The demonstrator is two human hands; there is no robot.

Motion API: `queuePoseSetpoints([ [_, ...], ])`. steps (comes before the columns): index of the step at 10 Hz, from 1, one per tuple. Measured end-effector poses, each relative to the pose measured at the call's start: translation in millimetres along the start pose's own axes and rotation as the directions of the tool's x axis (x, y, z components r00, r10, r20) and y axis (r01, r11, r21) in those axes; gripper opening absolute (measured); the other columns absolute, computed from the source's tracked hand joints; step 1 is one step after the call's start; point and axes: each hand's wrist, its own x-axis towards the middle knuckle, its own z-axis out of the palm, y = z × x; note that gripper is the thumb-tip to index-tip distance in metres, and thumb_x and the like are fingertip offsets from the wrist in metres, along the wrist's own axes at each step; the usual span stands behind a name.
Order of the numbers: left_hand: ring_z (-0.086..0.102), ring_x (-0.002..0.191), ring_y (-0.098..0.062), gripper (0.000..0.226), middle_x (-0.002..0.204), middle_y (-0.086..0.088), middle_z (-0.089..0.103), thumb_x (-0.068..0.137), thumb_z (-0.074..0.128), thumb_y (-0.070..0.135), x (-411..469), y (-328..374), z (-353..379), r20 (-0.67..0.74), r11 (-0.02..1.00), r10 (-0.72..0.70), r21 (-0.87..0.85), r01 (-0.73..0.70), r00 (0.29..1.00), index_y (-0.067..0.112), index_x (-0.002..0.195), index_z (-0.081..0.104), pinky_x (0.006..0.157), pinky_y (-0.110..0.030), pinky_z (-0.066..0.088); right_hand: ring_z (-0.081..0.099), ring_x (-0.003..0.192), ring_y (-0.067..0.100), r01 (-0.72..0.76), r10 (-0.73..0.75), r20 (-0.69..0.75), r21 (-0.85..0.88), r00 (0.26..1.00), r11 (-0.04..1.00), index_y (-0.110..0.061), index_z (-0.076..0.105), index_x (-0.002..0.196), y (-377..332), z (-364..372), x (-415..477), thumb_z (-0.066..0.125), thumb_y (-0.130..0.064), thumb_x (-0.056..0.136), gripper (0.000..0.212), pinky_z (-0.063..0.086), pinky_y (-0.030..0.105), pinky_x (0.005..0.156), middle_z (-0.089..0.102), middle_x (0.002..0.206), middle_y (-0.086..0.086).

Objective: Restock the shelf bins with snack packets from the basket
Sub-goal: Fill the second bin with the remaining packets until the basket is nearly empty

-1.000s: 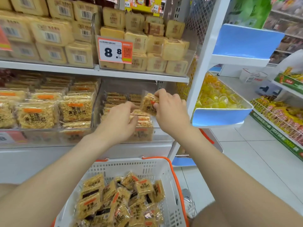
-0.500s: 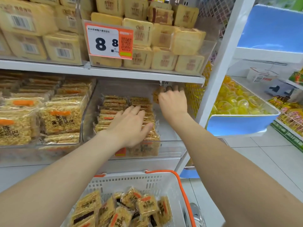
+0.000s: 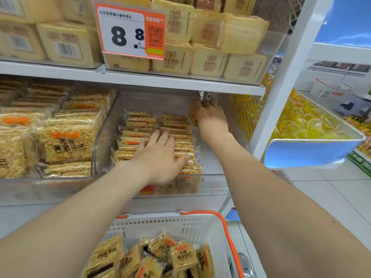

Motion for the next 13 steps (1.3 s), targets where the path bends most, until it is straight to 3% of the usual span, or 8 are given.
queuePoseSetpoints([
  [2, -0.014, 0.161, -0.025, 0.087, 0.176, -0.003, -0.01, 0.104, 0.015, 0.07, -1.3, 0.2, -0.9, 0.015, 1.0, 0.001, -0.009, -0.001, 1.0, 0.014, 0.168, 0.002, 0.13, -0.056, 0.001, 0.037, 0.139, 0.039, -0.004, 0.004, -0.006, -0.057, 1.0, 0.998, -0.015, 0.049, 0.146, 3.8, 12.6, 8.6, 0.061, 0.004, 0.086, 0.064, 0.033, 0.047, 0.108, 0.055, 0.144, 0.013],
  [4, -0.015, 0.161, -0.025, 0.086, 0.176, -0.003, -0.01, 0.104, 0.016, 0.07, -0.6, -0.3, 0.0, 0.02, 1.0, -0.001, -0.019, 0.002, 1.0, 0.014, 0.168, 0.002, 0.13, -0.055, 0.001, 0.031, 0.147, 0.042, 0.064, -0.053, 0.097, -0.12, 0.994, 0.991, -0.011, 0.047, 0.146, 1.2, 16.7, 13.4, 0.061, 0.002, 0.091, 0.058, 0.037, 0.047, 0.11, 0.055, 0.144, 0.016],
  [6, -0.015, 0.161, -0.025, 0.086, 0.176, -0.004, -0.01, 0.104, 0.016, 0.069, -1.3, 0.4, 0.4, 0.019, 1.0, -0.006, -0.019, 0.006, 1.0, 0.013, 0.168, 0.002, 0.13, -0.056, 0.001, 0.043, 0.138, 0.043, 0.013, -0.011, 0.039, -0.067, 0.999, 0.998, -0.007, 0.049, 0.144, -4.3, 14.0, 9.4, 0.057, 0.003, 0.094, 0.052, 0.043, 0.047, 0.102, 0.054, 0.141, 0.019],
  [7, -0.015, 0.161, -0.025, 0.085, 0.176, -0.004, -0.01, 0.105, 0.016, 0.068, -2.0, 1.4, 0.6, 0.018, 1.0, -0.007, -0.021, 0.007, 1.0, 0.013, 0.168, 0.003, 0.13, -0.056, 0.002, 0.048, 0.133, 0.042, -0.01, 0.012, 0.131, -0.013, 0.991, 1.0, -0.007, 0.049, 0.144, -4.3, 17.2, 7.3, 0.062, 0.007, 0.091, 0.057, 0.052, 0.049, 0.089, 0.051, 0.14, 0.019],
  [8, -0.015, 0.161, -0.025, 0.085, 0.176, -0.004, -0.009, 0.105, 0.016, 0.068, -2.4, 1.5, 0.5, 0.014, 1.0, -0.008, -0.027, 0.009, 1.0, 0.013, 0.168, 0.004, 0.13, -0.056, 0.003, 0.044, 0.136, 0.042, -0.043, 0.043, 0.164, -0.005, 0.986, 0.999, -0.004, 0.036, 0.146, -1.9, 25.8, 6.5, 0.067, 0.008, 0.087, 0.067, 0.052, 0.05, 0.094, 0.051, 0.143, 0.022],
  [10, -0.015, 0.161, -0.025, 0.084, 0.176, -0.004, -0.009, 0.105, 0.016, 0.068, -3.2, 2.1, 0.3, 0.011, 1.0, -0.009, -0.03, 0.009, 1.0, 0.013, 0.168, 0.005, 0.13, -0.056, 0.003, 0.05, 0.132, 0.039, -0.063, 0.072, 0.065, -0.122, 0.995, 0.991, -0.007, 0.052, 0.142, 2.2, 29.2, 9.6, 0.063, -0.001, 0.091, 0.052, 0.042, 0.043, 0.102, 0.064, 0.135, 0.017],
  [11, -0.015, 0.161, -0.025, 0.084, 0.176, -0.004, -0.009, 0.105, 0.015, 0.068, -3.0, 1.9, 0.4, 0.009, 0.999, -0.008, -0.032, 0.008, 1.0, 0.013, 0.168, 0.005, 0.13, -0.056, 0.002, 0.052, 0.129, 0.041, -0.072, 0.07, -0.016, -0.122, 0.997, 0.99, -0.008, 0.049, 0.146, 1.3, 26.7, 11.1, 0.06, -0.002, 0.093, 0.055, 0.041, 0.044, 0.103, 0.065, 0.133, 0.018],
  [13, -0.014, 0.161, -0.025, 0.084, 0.176, -0.004, -0.009, 0.105, 0.015, 0.068, -3.2, 1.8, 0.2, 0.008, 0.999, -0.009, -0.032, 0.01, 1.0, 0.013, 0.168, 0.005, 0.13, -0.056, 0.003, 0.061, 0.119, 0.046, -0.075, 0.072, 0.094, 0.024, 0.993, 0.997, -0.002, 0.06, 0.135, 1.4, 24.0, 12.9, 0.053, 0.015, 0.091, 0.048, 0.054, 0.049, 0.088, 0.049, 0.142, 0.023],
])
